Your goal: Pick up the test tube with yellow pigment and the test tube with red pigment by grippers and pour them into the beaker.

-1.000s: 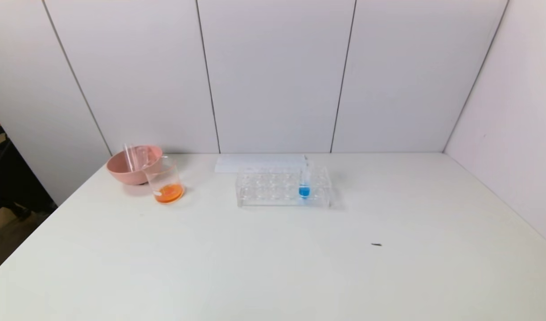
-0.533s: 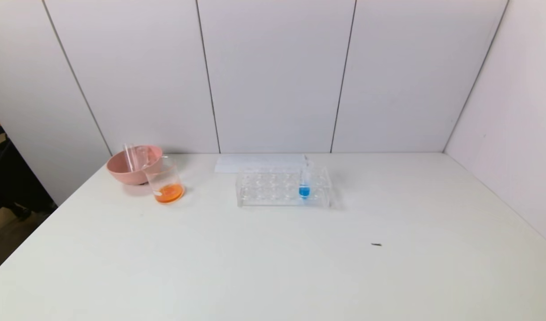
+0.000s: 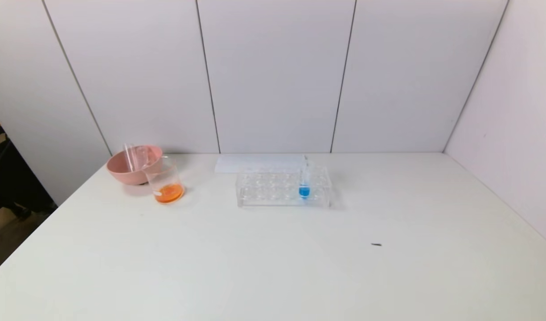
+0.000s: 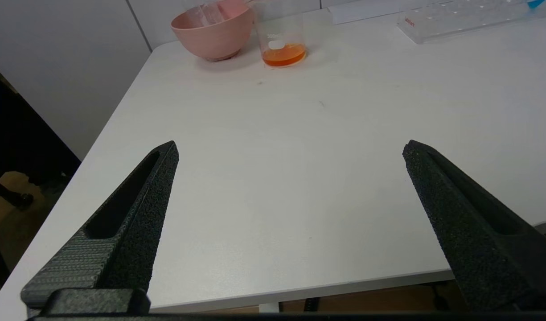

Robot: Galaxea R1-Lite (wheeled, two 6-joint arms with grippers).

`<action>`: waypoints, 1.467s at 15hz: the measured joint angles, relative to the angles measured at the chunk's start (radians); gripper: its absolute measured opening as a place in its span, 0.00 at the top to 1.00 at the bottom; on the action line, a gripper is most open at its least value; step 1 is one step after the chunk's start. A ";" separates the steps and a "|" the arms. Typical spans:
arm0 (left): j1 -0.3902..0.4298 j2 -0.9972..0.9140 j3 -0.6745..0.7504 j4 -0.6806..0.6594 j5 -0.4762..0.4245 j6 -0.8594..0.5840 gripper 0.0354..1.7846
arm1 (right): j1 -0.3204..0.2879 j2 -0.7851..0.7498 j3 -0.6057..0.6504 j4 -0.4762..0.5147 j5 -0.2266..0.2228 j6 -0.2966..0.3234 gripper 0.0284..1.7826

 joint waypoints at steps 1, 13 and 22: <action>0.000 0.000 0.000 -0.001 0.001 0.000 0.01 | 0.000 0.000 0.000 0.000 0.000 0.000 0.05; -0.001 0.000 0.000 -0.004 0.001 -0.001 0.01 | 0.000 0.000 0.000 0.000 0.000 0.000 0.05; -0.001 0.000 0.000 -0.004 0.001 -0.001 0.01 | 0.001 0.000 0.000 0.000 0.000 0.000 0.05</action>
